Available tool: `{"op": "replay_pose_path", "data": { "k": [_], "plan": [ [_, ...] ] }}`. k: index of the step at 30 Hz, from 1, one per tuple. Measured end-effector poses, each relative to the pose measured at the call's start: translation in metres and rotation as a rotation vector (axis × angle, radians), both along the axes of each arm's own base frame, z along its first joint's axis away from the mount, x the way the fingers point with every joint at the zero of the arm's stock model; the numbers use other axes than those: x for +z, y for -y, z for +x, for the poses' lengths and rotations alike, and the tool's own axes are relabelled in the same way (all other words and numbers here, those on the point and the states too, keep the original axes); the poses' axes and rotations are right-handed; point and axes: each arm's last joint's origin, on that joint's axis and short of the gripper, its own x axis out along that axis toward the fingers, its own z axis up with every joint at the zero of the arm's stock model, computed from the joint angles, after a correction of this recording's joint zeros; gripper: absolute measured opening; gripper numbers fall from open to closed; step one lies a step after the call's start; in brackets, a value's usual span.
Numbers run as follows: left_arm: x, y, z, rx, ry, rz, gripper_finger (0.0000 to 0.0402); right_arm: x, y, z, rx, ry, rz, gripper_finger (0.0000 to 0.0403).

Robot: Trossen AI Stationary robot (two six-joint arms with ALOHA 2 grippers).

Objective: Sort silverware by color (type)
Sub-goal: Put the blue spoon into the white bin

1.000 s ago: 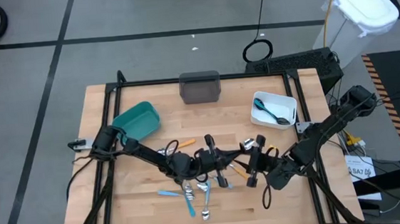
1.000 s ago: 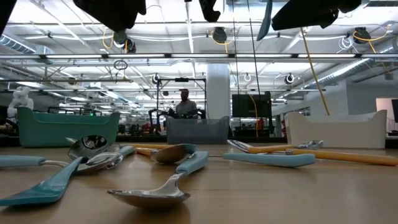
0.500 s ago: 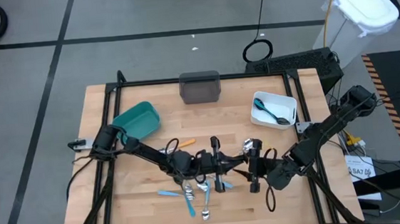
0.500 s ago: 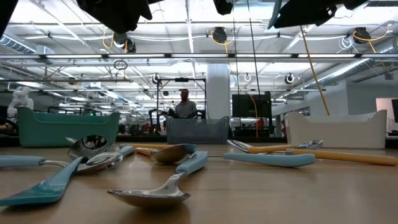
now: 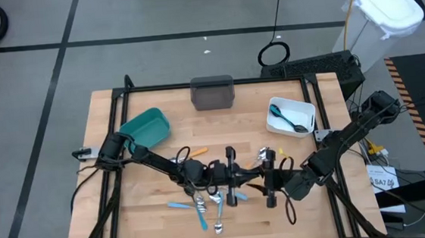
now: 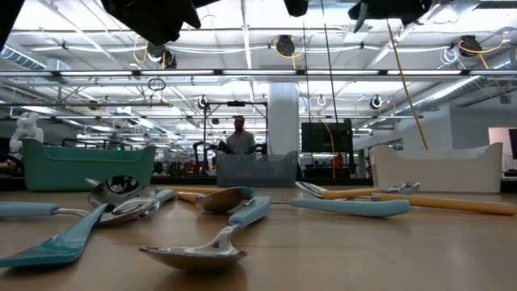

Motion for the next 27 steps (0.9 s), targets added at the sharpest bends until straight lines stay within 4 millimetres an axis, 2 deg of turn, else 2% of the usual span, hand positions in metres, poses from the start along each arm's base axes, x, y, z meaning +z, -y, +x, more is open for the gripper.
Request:
{"op": "replay_pose_path", "data": {
  "k": [6,16,20,27],
  "plan": [
    [0.000,0.001,0.000,-0.044,0.006,0.014,0.0003,0.004,-0.004,0.002,0.072,0.028,0.033,0.0164],
    [0.000,0.004,-0.001,-0.058,0.008,0.035,0.0003,0.005,-0.004,0.002,0.096,0.022,0.042,0.0053],
    [-0.004,0.004,0.001,-0.041,-0.026,0.097,0.0011,0.003,-0.004,0.001,0.097,0.007,0.035,0.0050],
    [-0.011,0.002,0.004,0.014,-0.106,0.129,0.0056,0.006,0.003,-0.008,0.078,-0.040,0.039,0.0061]
  ]
}}
